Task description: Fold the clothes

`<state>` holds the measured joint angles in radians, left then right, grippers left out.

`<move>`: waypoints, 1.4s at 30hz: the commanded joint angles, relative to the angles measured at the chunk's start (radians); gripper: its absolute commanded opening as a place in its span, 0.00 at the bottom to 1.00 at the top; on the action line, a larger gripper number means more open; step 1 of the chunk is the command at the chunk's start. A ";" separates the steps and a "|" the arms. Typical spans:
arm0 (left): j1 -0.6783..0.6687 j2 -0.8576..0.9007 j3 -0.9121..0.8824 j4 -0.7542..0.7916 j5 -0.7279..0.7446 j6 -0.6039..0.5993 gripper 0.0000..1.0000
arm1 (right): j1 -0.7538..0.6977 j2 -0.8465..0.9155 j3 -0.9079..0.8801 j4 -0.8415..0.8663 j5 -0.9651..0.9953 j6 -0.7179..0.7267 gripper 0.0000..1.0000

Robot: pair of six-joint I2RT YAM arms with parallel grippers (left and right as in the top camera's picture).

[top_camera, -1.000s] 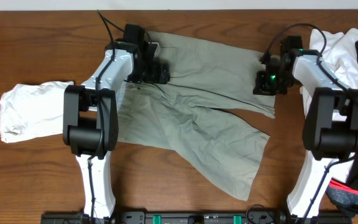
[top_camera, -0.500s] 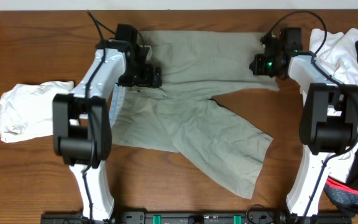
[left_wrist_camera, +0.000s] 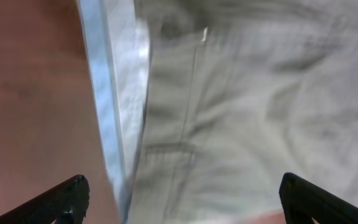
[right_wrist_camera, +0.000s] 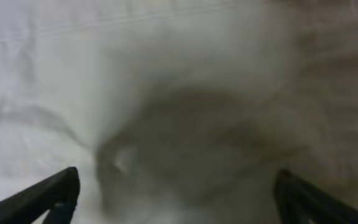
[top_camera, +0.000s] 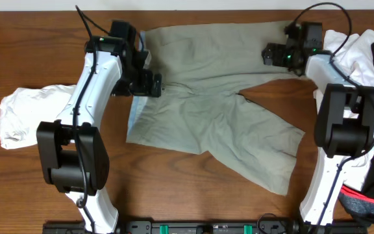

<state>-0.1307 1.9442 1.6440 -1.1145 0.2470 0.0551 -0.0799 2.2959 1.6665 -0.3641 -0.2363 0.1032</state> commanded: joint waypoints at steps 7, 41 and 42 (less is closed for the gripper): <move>0.006 -0.021 -0.004 -0.071 -0.012 0.004 0.98 | -0.021 -0.272 0.132 -0.403 0.045 -0.010 0.99; -0.024 -0.014 -0.356 0.198 0.059 -0.017 0.77 | 0.006 -0.678 -0.648 -0.811 -0.067 0.151 0.99; -0.023 -0.011 -0.365 0.208 0.058 -0.020 0.76 | 0.006 -0.678 -0.671 -0.789 -0.067 0.164 0.99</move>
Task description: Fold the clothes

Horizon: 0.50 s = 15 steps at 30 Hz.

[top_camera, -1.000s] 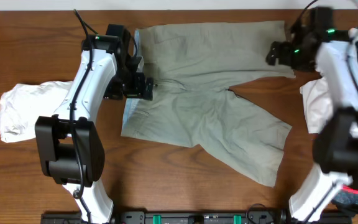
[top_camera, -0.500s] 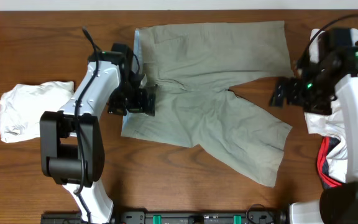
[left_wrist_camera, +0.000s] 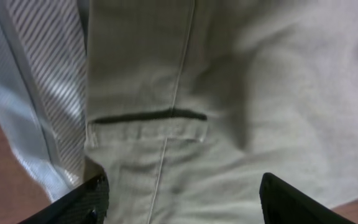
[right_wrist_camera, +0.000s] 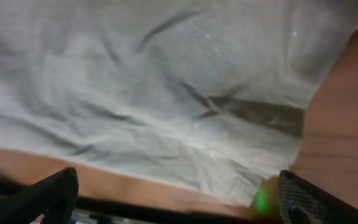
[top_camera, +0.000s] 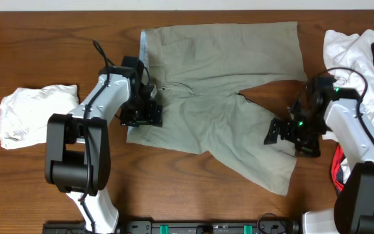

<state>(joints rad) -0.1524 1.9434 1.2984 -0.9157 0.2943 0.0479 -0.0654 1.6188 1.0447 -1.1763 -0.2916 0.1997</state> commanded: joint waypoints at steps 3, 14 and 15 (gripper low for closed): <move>-0.002 -0.002 -0.039 0.021 0.011 -0.013 0.75 | -0.008 -0.001 -0.105 0.068 -0.011 0.093 0.99; -0.002 -0.006 -0.045 0.030 0.011 -0.047 0.88 | -0.007 -0.001 -0.274 0.226 -0.012 0.120 0.99; -0.002 -0.010 -0.043 0.029 0.011 -0.047 0.91 | -0.007 -0.001 -0.291 0.253 -0.013 0.123 0.97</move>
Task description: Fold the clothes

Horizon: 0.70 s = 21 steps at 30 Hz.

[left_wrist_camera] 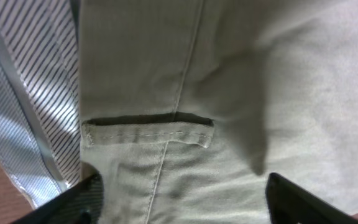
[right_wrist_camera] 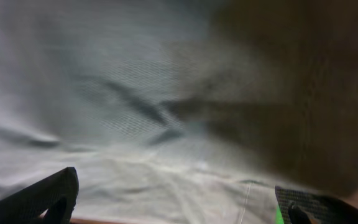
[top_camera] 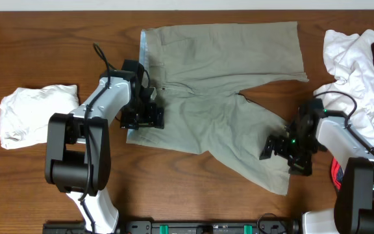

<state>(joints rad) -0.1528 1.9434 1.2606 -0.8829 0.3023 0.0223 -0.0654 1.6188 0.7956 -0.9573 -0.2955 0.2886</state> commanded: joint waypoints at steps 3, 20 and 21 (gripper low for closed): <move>-0.001 -0.025 0.005 -0.005 0.002 -0.021 0.93 | -0.007 -0.001 -0.088 0.107 -0.026 0.045 0.58; -0.001 -0.055 0.026 0.286 0.000 -0.016 0.93 | -0.007 -0.001 -0.117 0.145 -0.027 0.055 0.43; -0.001 -0.053 0.026 0.298 0.000 -0.016 0.93 | -0.007 -0.001 -0.117 0.145 -0.027 0.055 0.43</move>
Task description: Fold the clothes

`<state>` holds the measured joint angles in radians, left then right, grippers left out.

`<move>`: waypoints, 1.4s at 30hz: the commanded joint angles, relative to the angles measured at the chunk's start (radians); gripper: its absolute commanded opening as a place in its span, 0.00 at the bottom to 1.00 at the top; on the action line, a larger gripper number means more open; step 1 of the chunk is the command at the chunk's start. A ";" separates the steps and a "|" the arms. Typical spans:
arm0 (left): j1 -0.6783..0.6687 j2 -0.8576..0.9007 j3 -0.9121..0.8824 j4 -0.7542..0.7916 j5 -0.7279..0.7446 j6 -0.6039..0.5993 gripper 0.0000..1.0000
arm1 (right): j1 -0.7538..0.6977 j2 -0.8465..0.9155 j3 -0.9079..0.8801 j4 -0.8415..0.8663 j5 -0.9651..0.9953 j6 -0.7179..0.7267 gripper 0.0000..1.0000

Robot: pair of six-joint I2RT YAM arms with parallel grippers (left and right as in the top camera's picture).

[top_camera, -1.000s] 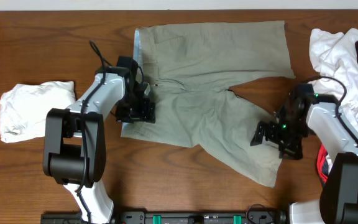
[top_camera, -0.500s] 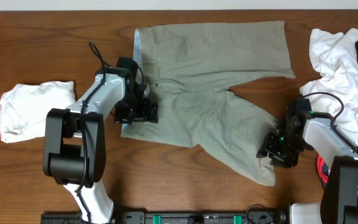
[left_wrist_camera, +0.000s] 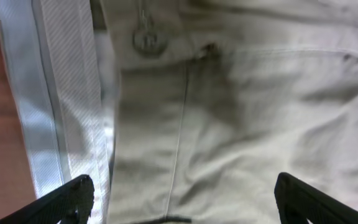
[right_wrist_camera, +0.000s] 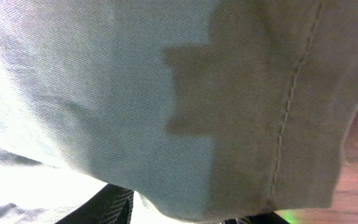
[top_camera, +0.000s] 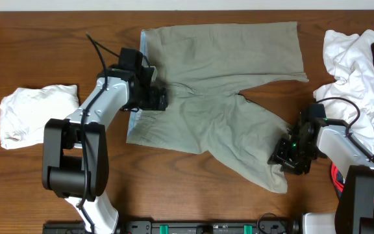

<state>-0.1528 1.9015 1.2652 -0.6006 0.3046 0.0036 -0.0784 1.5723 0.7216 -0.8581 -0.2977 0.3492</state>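
Khaki shorts (top_camera: 219, 84) lie flat on the wooden table (top_camera: 44, 39), waistband to the left and both legs pointing right. My left gripper (top_camera: 152, 99) hovers open over the fly. In the left wrist view its fingers (left_wrist_camera: 72, 198) stand wide apart, with the button (left_wrist_camera: 146, 38) and the striped waistband lining (left_wrist_camera: 61, 93) beyond them. My right gripper (top_camera: 284, 157) is at the hem of the near leg. In the right wrist view khaki cloth (right_wrist_camera: 135, 93) fills the frame and bulges between the narrowed fingers (right_wrist_camera: 107, 208), and the hem stitching (right_wrist_camera: 291, 93) runs down the right.
A crumpled white garment (top_camera: 34, 114) lies at the left of the table. A heap of white, black and red clothes (top_camera: 359, 58) sits at the right edge, close behind the right arm.
My left gripper has moved from the near part of the waistband up to the button, still open. My right gripper, open over the near leg before, has shut on its hem.
First my left gripper was at the far waistband and my right at the far leg's end, both open. Both then stood toward the near side, left at the near waistband, right over the near leg. Now the left is at the button and the right grips the hem.
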 commanded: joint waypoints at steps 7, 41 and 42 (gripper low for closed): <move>-0.001 0.021 0.021 0.042 -0.002 0.003 0.93 | 0.006 0.045 -0.043 0.045 -0.024 -0.006 0.42; -0.001 0.040 -0.071 -0.007 -0.014 0.002 0.72 | 0.006 0.045 -0.043 0.035 -0.025 -0.032 0.42; -0.001 0.040 -0.071 -0.008 0.008 0.002 0.72 | 0.006 0.045 -0.043 0.035 -0.025 -0.032 0.42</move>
<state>-0.1520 1.9263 1.2072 -0.6044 0.2466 0.0021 -0.0784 1.5723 0.7204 -0.8577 -0.2996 0.3473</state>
